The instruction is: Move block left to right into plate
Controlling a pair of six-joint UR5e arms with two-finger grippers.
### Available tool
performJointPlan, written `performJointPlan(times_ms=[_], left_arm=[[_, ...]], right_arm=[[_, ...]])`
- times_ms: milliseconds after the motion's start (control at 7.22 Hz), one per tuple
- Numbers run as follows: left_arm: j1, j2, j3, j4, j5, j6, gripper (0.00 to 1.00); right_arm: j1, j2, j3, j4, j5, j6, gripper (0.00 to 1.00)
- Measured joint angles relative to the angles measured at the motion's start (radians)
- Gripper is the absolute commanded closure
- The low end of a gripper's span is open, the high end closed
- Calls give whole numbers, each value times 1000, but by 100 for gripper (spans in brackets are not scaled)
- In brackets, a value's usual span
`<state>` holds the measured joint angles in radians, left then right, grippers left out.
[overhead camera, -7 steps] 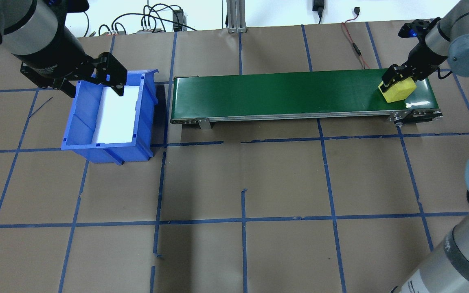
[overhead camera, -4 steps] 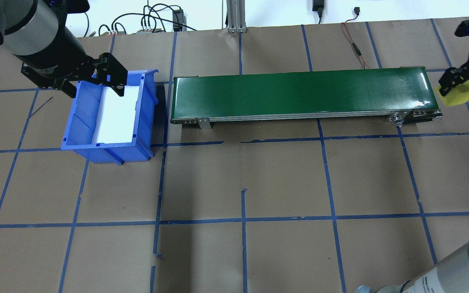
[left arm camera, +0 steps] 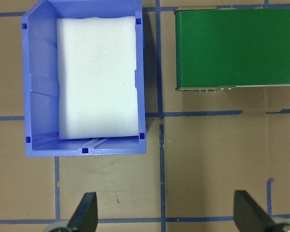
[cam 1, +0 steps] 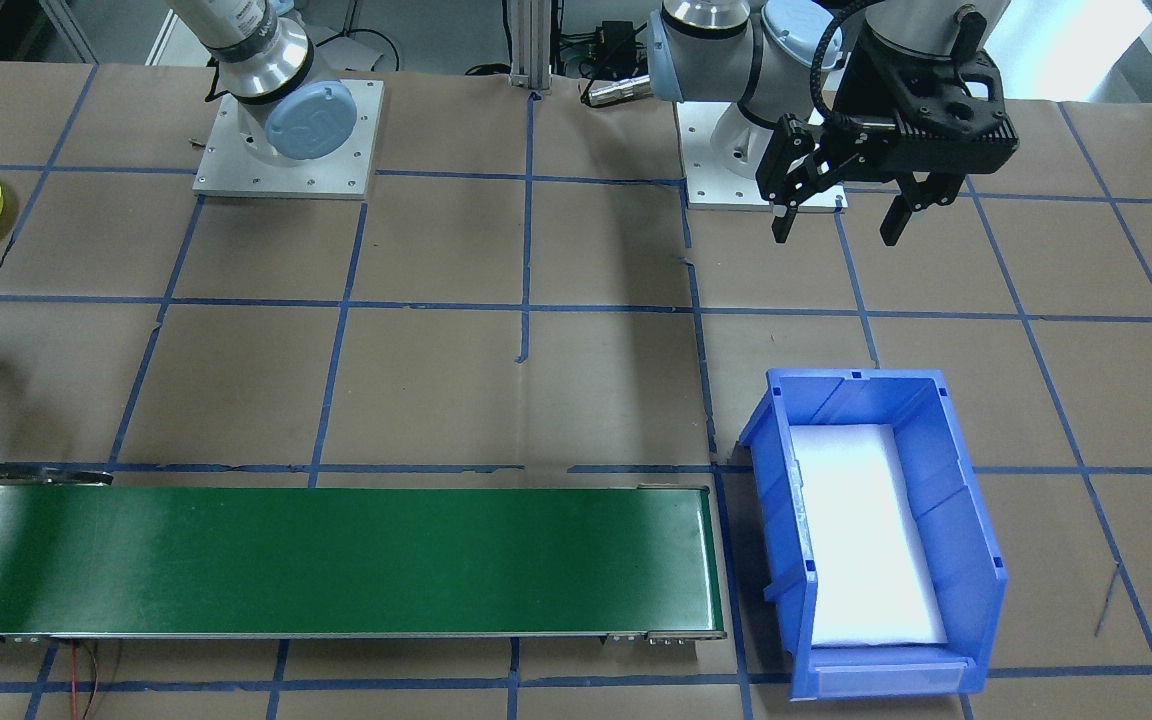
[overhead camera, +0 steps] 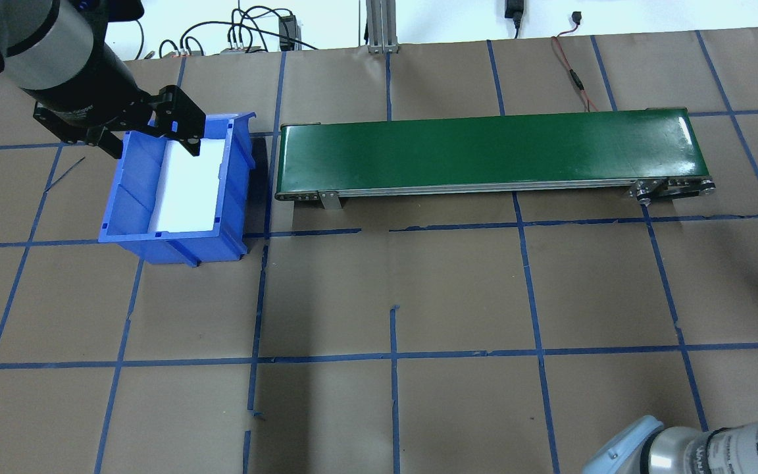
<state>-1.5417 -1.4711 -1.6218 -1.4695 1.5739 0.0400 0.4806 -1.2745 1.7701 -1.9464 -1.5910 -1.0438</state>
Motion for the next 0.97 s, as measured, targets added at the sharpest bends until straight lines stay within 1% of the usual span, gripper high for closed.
performJointPlan(times_ms=[138, 277, 415, 554, 692, 969], left_arm=[[0, 0, -1, 0, 0, 0, 0], [0, 0, -1, 0, 0, 1, 0], [-1, 0, -1, 0, 0, 1, 0], [-1, 0, -1, 0, 0, 1, 0], [-1, 0, -1, 0, 0, 1, 0], [-1, 0, -2, 0, 0, 1, 0]], right_arm=[[-109, -2, 34, 0, 0, -60, 49], [-188, -2, 66, -8, 1, -105, 42], [-237, -1, 91, -32, 4, -146, 31], [-261, 1, 103, -63, 9, -181, 12], [-270, 4, 108, -78, 12, -198, 3], [-273, 10, 110, -86, 15, -208, 1]])
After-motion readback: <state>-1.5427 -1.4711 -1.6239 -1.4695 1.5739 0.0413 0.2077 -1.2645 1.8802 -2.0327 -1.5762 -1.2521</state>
